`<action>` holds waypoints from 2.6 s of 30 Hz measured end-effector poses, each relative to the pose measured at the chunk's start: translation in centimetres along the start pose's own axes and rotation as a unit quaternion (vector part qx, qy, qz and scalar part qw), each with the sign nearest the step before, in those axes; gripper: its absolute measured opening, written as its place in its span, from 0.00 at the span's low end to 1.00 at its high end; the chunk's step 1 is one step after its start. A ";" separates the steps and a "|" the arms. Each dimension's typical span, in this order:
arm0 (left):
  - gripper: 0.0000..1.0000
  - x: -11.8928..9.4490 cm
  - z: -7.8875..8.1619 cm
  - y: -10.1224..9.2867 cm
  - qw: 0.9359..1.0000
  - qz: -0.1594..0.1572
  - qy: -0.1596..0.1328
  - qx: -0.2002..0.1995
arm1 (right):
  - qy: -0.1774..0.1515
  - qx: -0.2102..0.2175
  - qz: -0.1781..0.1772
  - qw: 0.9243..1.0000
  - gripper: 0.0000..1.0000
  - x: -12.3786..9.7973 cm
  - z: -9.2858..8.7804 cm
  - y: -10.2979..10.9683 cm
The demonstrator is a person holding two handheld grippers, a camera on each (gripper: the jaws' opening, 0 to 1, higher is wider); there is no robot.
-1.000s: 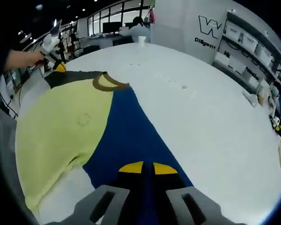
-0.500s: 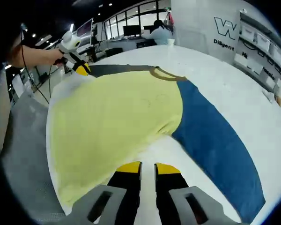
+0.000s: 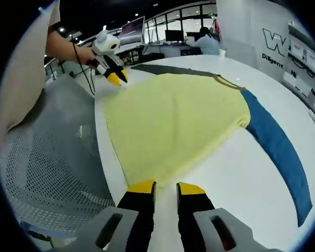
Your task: Fold the garment on the visible template until the final outline fits inside the template.
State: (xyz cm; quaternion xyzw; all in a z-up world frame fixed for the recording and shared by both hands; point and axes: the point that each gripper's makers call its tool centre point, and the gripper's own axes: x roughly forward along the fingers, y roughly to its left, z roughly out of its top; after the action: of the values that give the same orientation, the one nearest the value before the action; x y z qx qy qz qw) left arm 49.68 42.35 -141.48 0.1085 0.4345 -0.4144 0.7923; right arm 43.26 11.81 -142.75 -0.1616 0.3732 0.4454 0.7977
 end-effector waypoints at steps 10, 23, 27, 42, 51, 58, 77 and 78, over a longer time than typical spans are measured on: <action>0.30 0.1 -2.5 -3.1 0.993 -0.051 0.017 0.103 | -0.001 -0.051 0.014 0.999 0.12 -0.4 -0.7 2.2; 0.25 0.4 -4.0 -3.4 0.984 -0.049 0.049 0.163 | 0.011 -0.112 -0.004 0.994 0.04 0.5 -0.6 2.1; 0.25 0.6 -4.6 -3.6 0.982 -0.053 0.057 0.172 | 0.011 -0.112 -0.007 0.994 0.00 0.6 -0.5 2.1; 0.06 0.6 -5.2 -3.4 0.979 -0.054 0.076 0.183 | -0.036 -0.027 -0.004 0.999 0.00 -0.8 2.2 3.9; 0.03 -0.4 -4.7 -2.8 0.984 -0.043 0.069 0.157 | -0.056 -0.003 0.005 0.998 0.00 -0.5 3.7 3.9; 0.03 -1.3 -4.6 -2.0 0.991 -0.035 0.045 0.121 | 0.008 -0.066 0.001 0.998 0.00 -0.4 0.4 4.0; 0.03 -0.8 -4.6 -2.5 0.991 -0.036 0.054 0.120 | -0.063 0.163 -0.096 0.980 0.11 0.9 4.6 -9.8; 0.03 -0.8 -4.6 -2.5 0.991 -0.036 0.055 0.120 | -0.063 0.163 -0.100 0.980 0.11 1.2 4.8 -10.5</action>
State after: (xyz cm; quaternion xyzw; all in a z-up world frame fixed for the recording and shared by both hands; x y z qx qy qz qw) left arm 44.77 43.66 -143.14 0.2097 0.4279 -0.4850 0.7333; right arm 54.53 9.55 -141.21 -0.0378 0.3720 0.3063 0.8754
